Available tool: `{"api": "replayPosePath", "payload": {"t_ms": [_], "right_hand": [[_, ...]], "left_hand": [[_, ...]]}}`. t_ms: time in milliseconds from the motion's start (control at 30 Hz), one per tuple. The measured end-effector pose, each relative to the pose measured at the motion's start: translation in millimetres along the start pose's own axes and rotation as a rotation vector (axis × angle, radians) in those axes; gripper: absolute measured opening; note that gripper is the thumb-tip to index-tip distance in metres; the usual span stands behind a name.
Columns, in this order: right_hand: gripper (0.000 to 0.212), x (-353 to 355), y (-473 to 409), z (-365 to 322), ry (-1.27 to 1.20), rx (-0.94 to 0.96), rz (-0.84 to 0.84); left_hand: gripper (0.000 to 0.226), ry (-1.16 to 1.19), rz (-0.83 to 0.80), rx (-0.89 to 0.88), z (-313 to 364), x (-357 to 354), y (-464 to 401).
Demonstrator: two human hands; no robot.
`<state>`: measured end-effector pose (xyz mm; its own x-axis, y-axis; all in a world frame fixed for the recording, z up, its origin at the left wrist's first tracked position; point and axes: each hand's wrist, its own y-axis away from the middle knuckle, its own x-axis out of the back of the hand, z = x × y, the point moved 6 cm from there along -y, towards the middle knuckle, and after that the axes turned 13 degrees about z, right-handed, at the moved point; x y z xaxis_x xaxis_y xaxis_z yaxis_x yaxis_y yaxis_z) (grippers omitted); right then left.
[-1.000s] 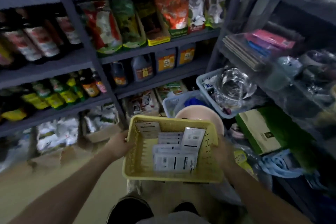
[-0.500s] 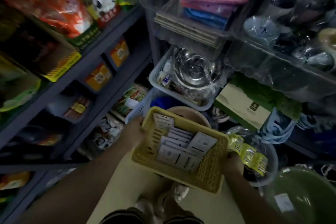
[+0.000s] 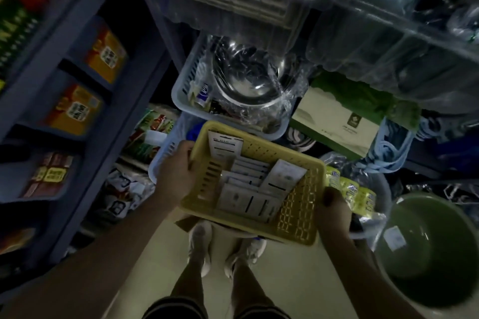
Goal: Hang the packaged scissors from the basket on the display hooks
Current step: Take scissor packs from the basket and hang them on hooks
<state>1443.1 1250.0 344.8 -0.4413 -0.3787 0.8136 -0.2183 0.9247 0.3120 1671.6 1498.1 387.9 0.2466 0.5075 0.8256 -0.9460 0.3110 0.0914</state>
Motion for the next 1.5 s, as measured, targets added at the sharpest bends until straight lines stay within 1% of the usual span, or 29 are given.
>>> {"api": "replayPosePath", "payload": {"t_ms": [100, 133, 167, 200, 233, 267, 300, 367, 400, 500, 567, 633, 667, 733, 767, 833, 900, 967, 1000, 1067, 1133, 1200, 1267, 1300, 1367, 1400, 1433, 1467, 1500], "right_hand": [[0.028, -13.5, 6.4, -1.6, 0.068, -0.042, -0.041], [0.032, -18.6, 11.8, -5.3, 0.162, -0.014, -0.044], [0.039, -23.4, 17.5, -11.5, 0.287, 0.08, -0.018], [0.048, -27.4, 24.9, -23.1, 0.38, 0.215, 0.02], [0.054, -34.7, 34.5, -38.5, 0.401, 0.364, 0.024], [0.055, -47.3, 45.6, -53.3, 0.388, 0.498, -0.045], [0.053, -63.4, 56.1, -65.3, 0.367, 0.596, -0.154], [0.046, -100.0, 69.6, -76.0, 0.384, 0.696, -0.386], [0.044, -117.3, 71.2, -75.9, 0.413, 0.724, -0.462], [0.054, -158.7, 69.8, -73.1, 0.466, 0.791, -0.556], [0.064, -178.2, 69.3, -71.8, 0.444, 0.814, -0.585], [0.066, -188.1, 67.1, -71.2, 0.409, 0.821, -0.546], [0.064, -190.7, 65.6, -68.6, 0.402, 0.821, -0.509], [0.049, -194.5, 66.1, -59.5, 0.444, 0.844, -0.47], [0.042, -196.3, 68.4, -54.5, 0.487, 0.872, -0.466], [0.036, -197.7, 72.0, -47.4, 0.539, 0.903, -0.455], [0.032, -196.7, 72.4, -48.4, 0.54, 0.906, -0.436], [0.03, -190.7, 72.3, -54.4, 0.523, 0.923, -0.424], [0.03, -183.0, 72.6, -58.6, 0.485, 0.93, -0.414], [0.03, -155.9, 71.3, -68.6, 0.316, 0.879, -0.371], [0.026, -121.7, 65.8, -73.8, 0.085, 0.694, -0.387], [0.021, -87.8, 59.7, -75.6, -0.216, 0.486, -0.452], [0.024, -54.4, 55.2, -75.6, -0.543, 0.254, -0.504], [0.026, -40.6, 53.6, -76.1, -0.677, 0.141, -0.531], [0.034, -16.1, 52.2, -81.0, -0.896, -0.007, -0.572], [0.039, -4.6, 52.7, -86.7, -0.98, -0.037, -0.596], [0.043, 6.7, 54.7, -94.9, -1.036, -0.026, -0.621], [0.045, 16.7, 57.4, -103.5, -1.049, 0.004, -0.634], [0.046, 27.2, 62.4, -113.0, -1.039, 0.039, -0.634]], "left_hand": [[0.028, -0.003, -0.015, -0.025, -6.7, 0.6, -5.5], [0.031, -0.001, -0.04, -0.039, -8.8, -0.3, -5.8], [0.035, 0.012, -0.08, -0.056, -9.4, -2.0, -4.0], [0.041, 0.023, -0.131, -0.076, -10.0, -5.5, -0.8], [0.047, 0.03, -0.178, -0.12, -9.1, -10.0, 2.7], [0.053, 0.032, -0.202, -0.176, -7.5, -13.4, 6.0], [0.058, 0.028, -0.202, -0.217, -8.0, -16.4, 7.4], [0.064, 0.037, -0.191, -0.204, -14.3, -20.0, 5.7], [0.068, 0.049, -0.195, -0.187, -17.0, -21.0, 4.9], [0.076, 0.087, -0.22, -0.151, -19.6, -20.9, 4.3], [0.075, 0.103, -0.233, -0.15, -17.8, -19.5, 3.9], [0.073, 0.121, -0.238, -0.152, -13.0, -17.0, 4.1], [0.071, 0.126, -0.221, -0.155, -9.7, -14.5, 4.2], [0.064, 0.111, -0.134, -0.201, 0.3, -6.2, 4.2], [0.061, 0.093, -0.077, -0.251, 7.5, -1.1, 4.7], [0.049, 0.045, 0.012, -0.388, 21.0, 6.4, 8.0], [0.04, 0.01, 0.024, -0.485, 30.4, 8.1, 14.7], [0.033, 0.004, -0.035, -0.543, 38.0, 5.7, 23.9], [0.031, 0.01, -0.079, -0.558, 41.4, 3.1, 29.5], [0.034, 0.046, -0.191, -0.512, 44.3, -4.1, 39.0], [0.045, 0.107, -0.238, -0.407, 42.9, -10.8, 45.2], [0.06, 0.141, -0.185, -0.312, 42.2, -12.2, 47.0], [0.076, 0.166, -0.116, -0.247, 44.9, -9.5, 45.1], [0.083, 0.193, -0.111, -0.209, 48.5, -6.9, 43.6], [0.09, 0.306, -0.195, -0.113, 63.3, -1.0, 40.7], [0.089, 0.386, -0.262, -0.078, 74.9, 2.2, 40.1], [0.085, 0.457, -0.32, -0.076, 86.2, 5.8, 39.9], [0.079, 0.505, -0.341, -0.115, 98.2, 12.6, 38.6], [0.073, 0.52, -0.324, -0.173, 108.4, 22.0, 35.3]]}}
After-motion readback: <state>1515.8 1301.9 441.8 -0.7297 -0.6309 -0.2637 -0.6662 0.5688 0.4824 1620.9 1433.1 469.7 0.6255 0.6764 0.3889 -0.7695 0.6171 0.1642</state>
